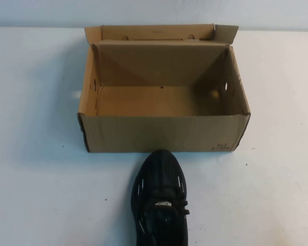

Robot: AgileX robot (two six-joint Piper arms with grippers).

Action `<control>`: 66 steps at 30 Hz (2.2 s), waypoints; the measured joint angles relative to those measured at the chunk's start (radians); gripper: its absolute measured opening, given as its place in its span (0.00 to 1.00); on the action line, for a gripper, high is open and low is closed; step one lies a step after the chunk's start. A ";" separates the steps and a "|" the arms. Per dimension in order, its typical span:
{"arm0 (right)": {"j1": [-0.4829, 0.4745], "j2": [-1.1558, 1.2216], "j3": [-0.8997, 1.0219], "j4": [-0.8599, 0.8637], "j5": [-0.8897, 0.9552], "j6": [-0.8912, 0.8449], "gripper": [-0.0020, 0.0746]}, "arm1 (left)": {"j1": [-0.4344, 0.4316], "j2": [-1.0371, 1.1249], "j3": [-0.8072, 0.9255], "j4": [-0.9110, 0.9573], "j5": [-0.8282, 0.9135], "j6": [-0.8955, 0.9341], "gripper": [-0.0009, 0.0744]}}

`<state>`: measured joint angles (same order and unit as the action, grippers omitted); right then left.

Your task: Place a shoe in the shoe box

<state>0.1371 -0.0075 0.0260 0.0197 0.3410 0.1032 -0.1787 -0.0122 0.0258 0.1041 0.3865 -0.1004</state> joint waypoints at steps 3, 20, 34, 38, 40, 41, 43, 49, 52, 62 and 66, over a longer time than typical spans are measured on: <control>0.000 0.000 0.000 0.000 0.000 0.000 0.01 | 0.000 0.000 0.000 0.000 -0.010 0.000 0.01; 0.000 0.000 0.000 0.000 -0.002 0.000 0.01 | 0.000 0.000 0.000 0.000 -0.134 0.000 0.01; 0.000 0.000 0.000 0.000 -0.383 0.000 0.01 | 0.000 0.000 0.000 0.000 -0.479 0.000 0.01; 0.000 0.000 0.000 0.000 -0.541 0.000 0.01 | 0.000 0.000 0.000 0.000 -0.515 0.000 0.01; 0.000 0.000 0.000 0.000 -0.581 0.000 0.01 | 0.000 0.000 0.000 0.000 -0.515 0.000 0.01; 0.000 0.000 0.000 0.000 -0.590 0.000 0.01 | 0.000 0.000 0.000 0.000 -0.515 0.000 0.01; 0.000 0.000 0.000 0.000 -0.594 0.000 0.01 | 0.000 0.000 0.000 0.000 -0.515 0.000 0.01; 0.000 0.000 0.000 0.000 -0.679 0.000 0.01 | 0.000 0.000 0.000 0.000 -0.689 -0.060 0.01; 0.000 0.000 0.000 0.004 -0.815 0.000 0.01 | 0.000 0.000 0.000 0.000 -0.875 -0.131 0.01; 0.000 -0.007 -0.150 0.260 -0.989 0.090 0.01 | 0.000 -0.002 -0.094 0.000 -1.071 -0.185 0.01; 0.000 -0.007 -0.336 0.273 -0.787 0.094 0.01 | 0.000 -0.002 -0.223 0.000 -0.991 -0.198 0.01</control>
<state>0.1371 -0.0142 -0.3097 0.2930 -0.4463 0.1969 -0.1787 -0.0145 -0.1970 0.1041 -0.6044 -0.2987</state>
